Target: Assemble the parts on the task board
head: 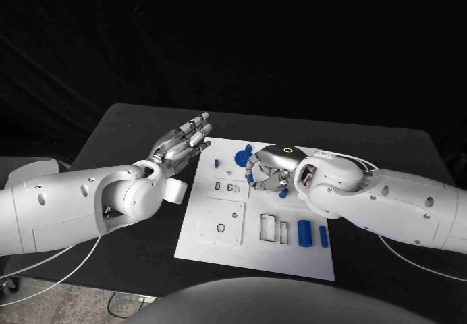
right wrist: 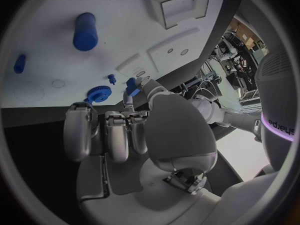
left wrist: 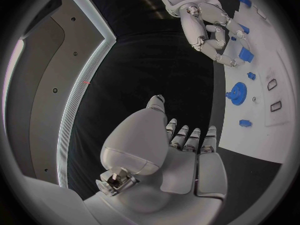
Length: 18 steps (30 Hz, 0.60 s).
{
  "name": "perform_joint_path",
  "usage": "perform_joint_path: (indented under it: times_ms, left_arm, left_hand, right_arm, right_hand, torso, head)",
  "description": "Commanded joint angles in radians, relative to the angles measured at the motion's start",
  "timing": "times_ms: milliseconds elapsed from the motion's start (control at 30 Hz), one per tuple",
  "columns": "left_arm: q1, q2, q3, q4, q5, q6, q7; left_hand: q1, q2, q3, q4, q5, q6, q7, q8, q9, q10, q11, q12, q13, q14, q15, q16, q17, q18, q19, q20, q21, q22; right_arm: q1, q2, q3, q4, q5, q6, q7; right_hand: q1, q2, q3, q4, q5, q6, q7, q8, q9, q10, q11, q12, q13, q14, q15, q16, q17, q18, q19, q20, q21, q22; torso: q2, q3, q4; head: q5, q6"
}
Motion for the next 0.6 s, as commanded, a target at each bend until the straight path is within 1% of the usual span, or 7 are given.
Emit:
perform_joint_path:
  times_ms: [33, 133, 300, 600]
  left_arm:
    - [0.001, 0.002, 0.001, 0.001, -0.001, 0.017, 0.006]
    - [0.001, 0.003, 0.001, 0.001, -0.001, 0.017, 0.006]
    - [0.001, 0.008, 0.001, -0.002, -0.001, 0.020, 0.005]
    - [0.000, 0.012, 0.000, -0.008, -0.001, 0.022, 0.004]
  left_hand:
    - [0.010, -0.002, 0.006, -0.002, 0.004, 0.001, 0.006, 0.003, 0.001, -0.001, 0.008, 0.006, 0.001, 0.001, 0.007, 0.003, 0.001, 0.017, 0.002, 0.006, 0.006, 0.001]
    - [0.010, -0.002, 0.006, -0.002, 0.004, 0.001, 0.006, 0.003, 0.001, -0.001, 0.008, 0.006, 0.001, 0.001, 0.007, 0.003, 0.001, 0.017, 0.002, 0.006, 0.006, 0.001]
    - [0.010, -0.002, 0.006, -0.002, 0.004, 0.002, 0.006, 0.003, 0.001, 0.000, 0.010, 0.007, 0.001, 0.001, 0.007, 0.004, 0.001, 0.017, 0.002, 0.007, 0.007, 0.001]
    - [0.010, -0.002, 0.006, -0.002, 0.004, 0.001, 0.006, 0.003, 0.001, 0.000, 0.010, 0.007, 0.001, 0.002, 0.007, 0.004, 0.002, 0.017, 0.002, 0.007, 0.007, 0.001]
  right_arm:
    - [-0.007, 0.019, 0.000, -0.014, -0.049, 0.067, -0.064]
    - [-0.012, 0.034, 0.000, -0.018, -0.052, 0.074, -0.072]
    - [-0.016, 0.047, 0.000, -0.020, -0.057, 0.076, -0.083]
    - [-0.018, 0.065, 0.001, -0.034, -0.067, 0.089, -0.092]
  right_hand:
    - [-0.010, -0.002, 0.007, 0.000, 0.004, 0.017, -0.006, -0.003, 0.025, 0.105, 0.001, 0.004, 0.263, 0.104, -0.001, 0.003, 0.263, 0.015, -0.008, 0.001, -0.005, 0.181]
    - [-0.010, -0.004, 0.011, -0.002, 0.007, 0.017, -0.004, -0.007, 0.024, 0.105, 0.002, 0.004, 0.263, 0.104, 0.000, 0.003, 0.263, 0.015, -0.008, 0.002, -0.007, 0.181]
    - [-0.013, -0.008, 0.018, -0.006, 0.009, 0.007, 0.002, -0.024, 0.021, 0.105, 0.006, 0.004, 0.263, 0.104, 0.003, 0.003, 0.263, 0.016, -0.009, 0.004, -0.010, 0.180]
    - [-0.013, -0.009, 0.020, -0.007, 0.008, 0.005, 0.003, -0.028, 0.020, 0.105, 0.007, 0.004, 0.263, 0.104, 0.004, 0.003, 0.263, 0.017, -0.010, 0.005, -0.014, 0.179]
  torso:
    - [0.001, 0.0005, -0.0026]
    - [0.001, -0.0001, -0.0032]
    - [0.000, -0.0002, -0.0018]
    - [0.000, -0.0005, -0.0013]
  head:
    - [0.006, 0.000]
    - [0.006, 0.000]
    - [0.002, 0.000]
    - [0.002, 0.000]
